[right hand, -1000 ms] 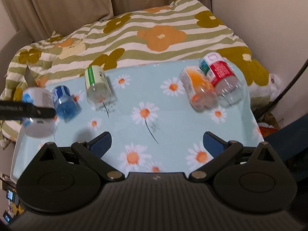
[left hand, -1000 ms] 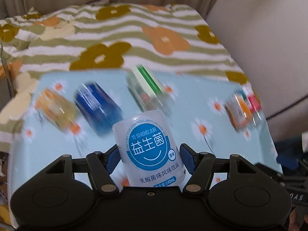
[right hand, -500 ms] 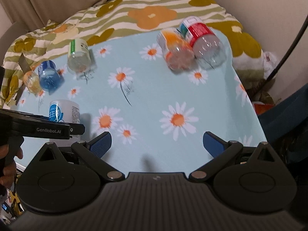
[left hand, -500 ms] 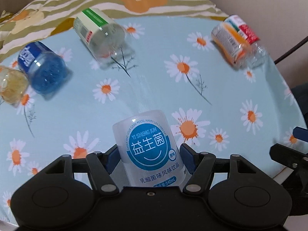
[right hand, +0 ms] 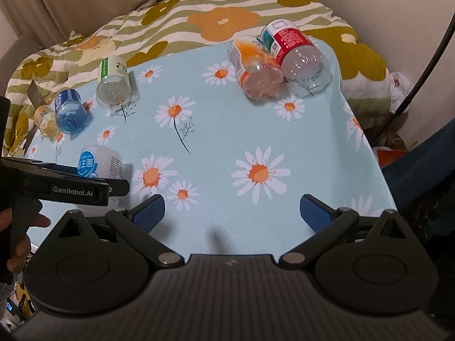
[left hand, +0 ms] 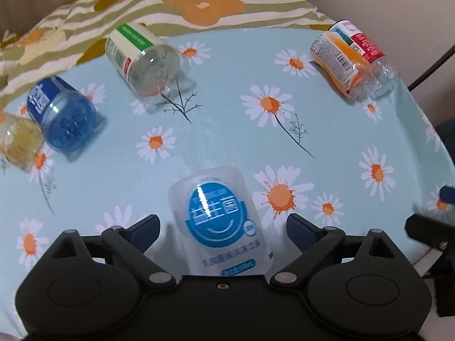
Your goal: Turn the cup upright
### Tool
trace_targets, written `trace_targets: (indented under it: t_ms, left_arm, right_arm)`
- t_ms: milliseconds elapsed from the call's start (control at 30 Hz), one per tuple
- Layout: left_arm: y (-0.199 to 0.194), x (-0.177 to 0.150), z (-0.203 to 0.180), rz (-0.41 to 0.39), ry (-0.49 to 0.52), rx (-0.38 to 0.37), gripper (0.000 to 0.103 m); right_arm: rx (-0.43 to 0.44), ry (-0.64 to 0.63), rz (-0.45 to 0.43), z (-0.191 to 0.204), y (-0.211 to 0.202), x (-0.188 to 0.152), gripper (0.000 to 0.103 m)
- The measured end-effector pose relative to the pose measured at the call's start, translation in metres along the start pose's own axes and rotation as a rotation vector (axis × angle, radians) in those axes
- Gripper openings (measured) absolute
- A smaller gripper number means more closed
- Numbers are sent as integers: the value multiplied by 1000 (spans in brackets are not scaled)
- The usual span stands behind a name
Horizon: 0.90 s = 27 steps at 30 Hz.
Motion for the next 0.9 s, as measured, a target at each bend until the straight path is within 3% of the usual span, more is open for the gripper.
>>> trace_targets:
  t_ms: [333, 500, 667, 900]
  left_arm:
    - [-64, -6, 21, -119, -86, 35, 103]
    - [-83, -21, 47, -121, -129, 59, 103]
    - [-94, -39, 73, -140, -152, 96, 103]
    - [-93, -66, 114, -143, -214, 132, 103]
  right_arm:
    - [19, -74, -9, 25, -27, 35, 103]
    - [41, -108, 41, 54, -19, 49, 103]
    - [78, -145, 151, 87, 12, 54, 103]
    - [159, -56, 300, 116, 69, 55, 103]
Point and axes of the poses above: each gripper's, at about its wrist camera, not at the fingertips, and y roughly the way its jaws point, z to its left, x to its top, the point moved 8 cm from there along y, roughly the way its jaws point, and after that the axes turned 10 degrees about x, right-handed, at the moved point
